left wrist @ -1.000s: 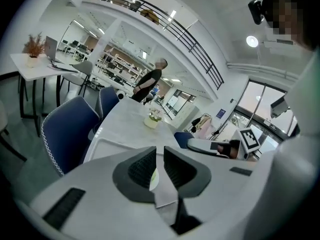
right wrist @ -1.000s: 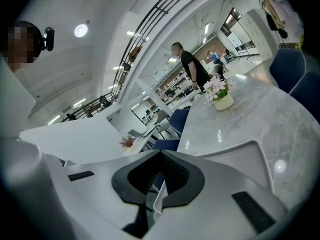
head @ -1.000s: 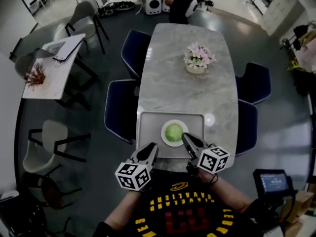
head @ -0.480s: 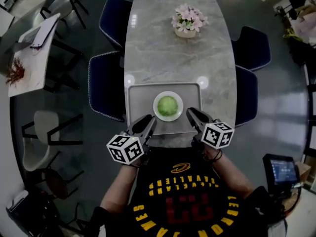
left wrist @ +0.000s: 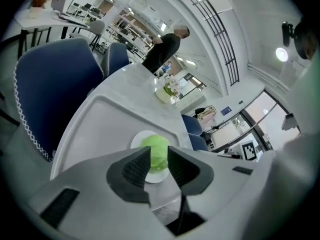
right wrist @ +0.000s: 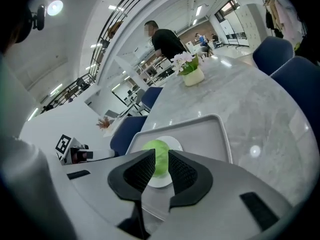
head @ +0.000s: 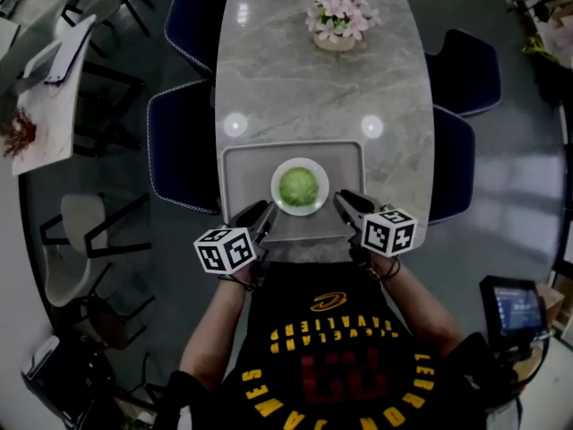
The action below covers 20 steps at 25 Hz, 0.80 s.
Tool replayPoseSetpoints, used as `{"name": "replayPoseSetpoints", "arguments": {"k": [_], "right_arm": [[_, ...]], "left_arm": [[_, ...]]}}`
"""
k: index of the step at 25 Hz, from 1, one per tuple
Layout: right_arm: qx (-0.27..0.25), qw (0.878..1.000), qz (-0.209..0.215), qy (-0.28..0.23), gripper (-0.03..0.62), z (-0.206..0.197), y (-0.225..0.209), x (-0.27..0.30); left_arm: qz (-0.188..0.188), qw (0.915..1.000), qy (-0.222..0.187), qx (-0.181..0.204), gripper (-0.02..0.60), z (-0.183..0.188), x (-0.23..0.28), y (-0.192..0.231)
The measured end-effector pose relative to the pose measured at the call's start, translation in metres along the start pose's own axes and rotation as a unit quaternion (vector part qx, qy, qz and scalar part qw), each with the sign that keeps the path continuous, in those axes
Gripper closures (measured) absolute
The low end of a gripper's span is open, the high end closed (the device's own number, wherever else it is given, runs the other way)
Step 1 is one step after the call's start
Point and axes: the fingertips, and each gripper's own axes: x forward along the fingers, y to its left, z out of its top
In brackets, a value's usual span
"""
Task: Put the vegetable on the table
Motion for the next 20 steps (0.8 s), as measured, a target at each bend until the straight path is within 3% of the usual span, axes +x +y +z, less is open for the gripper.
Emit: {"name": "replayPoseSetpoints", "arguments": {"k": [6,20], "right_arm": [[0.027,0.999,0.003,0.027,0.525,-0.012,-0.033,0.024],[0.045,0.996,-0.022,0.072,0.523,-0.033,-0.050,0.056]], "left_arm": [[0.031,0.9994,0.011,-0.007,0.486,0.008,0.032,0.020],[0.071,0.9938,0.086,-0.008,0.486,-0.012,0.055,0.060]]}}
